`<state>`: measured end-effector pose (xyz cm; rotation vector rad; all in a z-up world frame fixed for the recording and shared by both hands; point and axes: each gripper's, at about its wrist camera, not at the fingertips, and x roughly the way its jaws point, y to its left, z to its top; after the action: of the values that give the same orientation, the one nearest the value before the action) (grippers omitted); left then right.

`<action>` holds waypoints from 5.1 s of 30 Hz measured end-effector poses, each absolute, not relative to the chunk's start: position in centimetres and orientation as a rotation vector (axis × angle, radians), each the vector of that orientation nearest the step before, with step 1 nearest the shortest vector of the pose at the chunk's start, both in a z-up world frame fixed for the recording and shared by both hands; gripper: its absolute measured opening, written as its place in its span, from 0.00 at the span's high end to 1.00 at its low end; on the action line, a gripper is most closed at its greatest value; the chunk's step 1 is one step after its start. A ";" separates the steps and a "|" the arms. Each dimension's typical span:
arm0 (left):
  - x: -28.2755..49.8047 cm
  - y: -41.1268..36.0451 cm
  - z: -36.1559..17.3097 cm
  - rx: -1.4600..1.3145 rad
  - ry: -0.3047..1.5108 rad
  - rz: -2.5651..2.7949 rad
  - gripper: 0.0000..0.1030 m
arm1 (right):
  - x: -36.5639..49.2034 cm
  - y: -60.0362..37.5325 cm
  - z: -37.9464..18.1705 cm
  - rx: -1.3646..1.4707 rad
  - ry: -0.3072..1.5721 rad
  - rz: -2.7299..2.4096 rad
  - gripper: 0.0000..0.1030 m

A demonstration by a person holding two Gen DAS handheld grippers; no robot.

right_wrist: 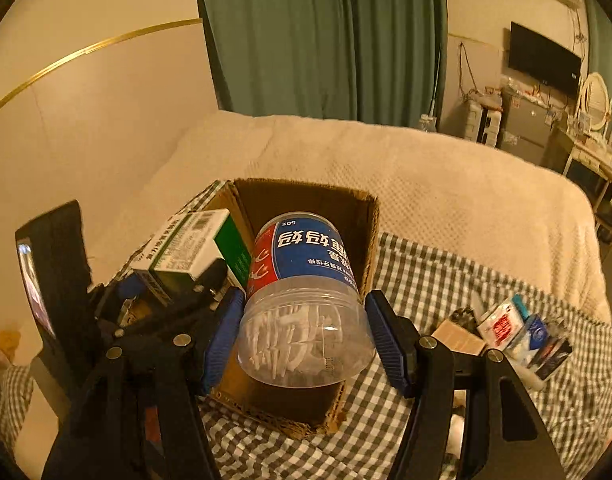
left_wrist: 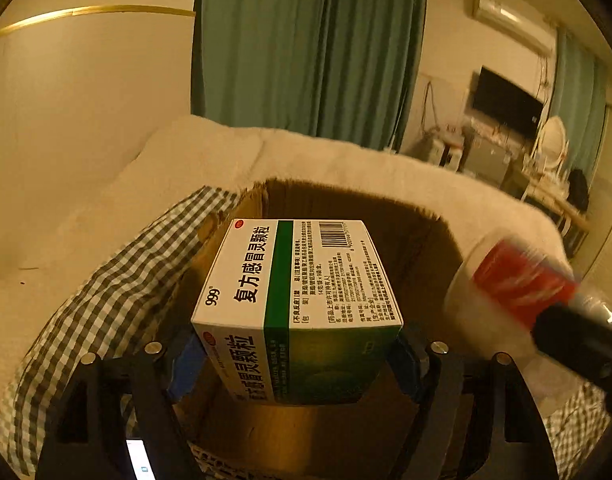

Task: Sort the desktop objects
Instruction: 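Open left tool over the cardboard box while right tool releases the clear bottle there, then move both tools back over the pile of items, then grasp the white plastic bottle with left tool while right grasps the white tape roll, then lift the white bottle with left tool while right lifts the tape roll, then carry both items over the cardboard box and open both tools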

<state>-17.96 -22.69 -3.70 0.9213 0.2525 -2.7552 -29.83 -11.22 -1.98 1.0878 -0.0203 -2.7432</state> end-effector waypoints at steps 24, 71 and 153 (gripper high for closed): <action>-10.4 -1.6 4.6 0.935 0.089 -3.098 0.03 | -10.5 7.5 6.9 0.911 -0.216 -3.113 0.19; -13.2 1.1 -13.9 1.492 0.269 -2.979 0.69 | -11.0 15.3 -13.4 1.273 -0.215 -3.065 0.19; -11.4 -5.1 -3.2 1.320 0.516 -3.180 0.69 | -11.5 11.0 -3.0 1.349 -0.162 -3.136 0.72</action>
<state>-11.44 -5.10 -3.23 1.3199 0.5162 -3.1797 -11.53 11.05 -2.96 1.3493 -0.1618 -3.1357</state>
